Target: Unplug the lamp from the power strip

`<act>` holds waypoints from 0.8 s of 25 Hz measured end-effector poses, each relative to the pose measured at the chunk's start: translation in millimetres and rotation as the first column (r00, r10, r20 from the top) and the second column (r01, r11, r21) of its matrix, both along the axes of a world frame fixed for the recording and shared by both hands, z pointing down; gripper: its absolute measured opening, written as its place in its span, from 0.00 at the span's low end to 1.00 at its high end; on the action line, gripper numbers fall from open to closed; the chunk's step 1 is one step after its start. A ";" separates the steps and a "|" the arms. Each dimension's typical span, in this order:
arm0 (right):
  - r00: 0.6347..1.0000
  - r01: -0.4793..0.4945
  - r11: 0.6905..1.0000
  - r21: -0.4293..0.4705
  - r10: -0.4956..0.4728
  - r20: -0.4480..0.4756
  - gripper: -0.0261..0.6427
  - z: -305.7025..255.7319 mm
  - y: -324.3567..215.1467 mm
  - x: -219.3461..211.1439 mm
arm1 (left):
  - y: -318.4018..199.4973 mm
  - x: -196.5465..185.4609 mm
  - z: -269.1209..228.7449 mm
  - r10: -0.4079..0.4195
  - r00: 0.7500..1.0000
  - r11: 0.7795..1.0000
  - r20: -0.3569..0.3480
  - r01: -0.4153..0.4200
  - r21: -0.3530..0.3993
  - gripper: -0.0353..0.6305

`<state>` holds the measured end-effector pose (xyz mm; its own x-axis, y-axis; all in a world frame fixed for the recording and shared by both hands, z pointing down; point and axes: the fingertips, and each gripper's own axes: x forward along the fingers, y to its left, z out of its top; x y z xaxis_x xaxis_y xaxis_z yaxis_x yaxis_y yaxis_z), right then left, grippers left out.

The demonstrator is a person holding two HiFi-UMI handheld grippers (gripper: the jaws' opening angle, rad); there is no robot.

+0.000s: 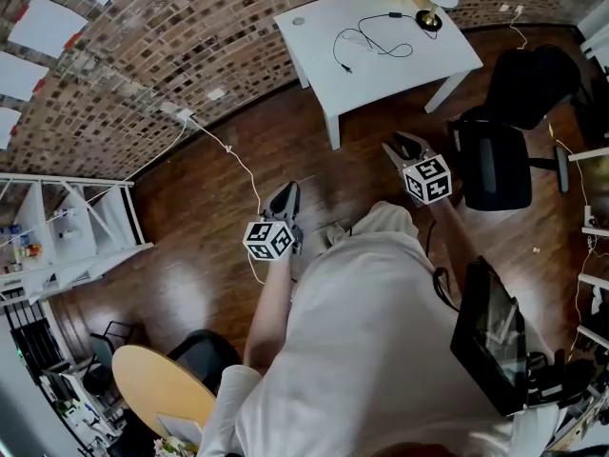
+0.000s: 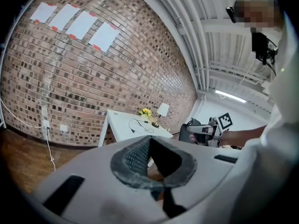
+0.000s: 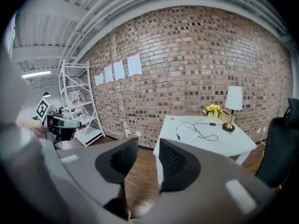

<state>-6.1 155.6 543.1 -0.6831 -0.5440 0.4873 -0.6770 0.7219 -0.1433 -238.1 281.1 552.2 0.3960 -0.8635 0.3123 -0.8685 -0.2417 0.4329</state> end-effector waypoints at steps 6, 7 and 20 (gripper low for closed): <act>0.999 0.027 0.998 0.052 -0.029 0.041 0.23 -28.8 -9.1 20.6 | -17.3 26.4 -5.0 -0.007 0.999 1.000 0.041 0.008 -0.006 0.06; 0.999 0.029 0.997 0.067 -0.032 0.041 0.23 -33.8 -10.0 27.2 | -19.1 33.3 -5.3 -0.010 0.999 1.000 0.045 0.011 -0.011 0.06; 0.996 0.072 0.986 0.150 -0.063 -0.062 0.21 -23.7 -4.4 151.8 | -40.2 132.4 -16.0 -0.025 0.997 0.999 0.079 0.027 -0.023 0.06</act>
<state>145.8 151.2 519.4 -0.6942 -0.5685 0.4415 -0.6301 0.7764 0.0090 -105.6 240.9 536.1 0.3466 -0.8652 0.3625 -0.9060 -0.2086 0.3684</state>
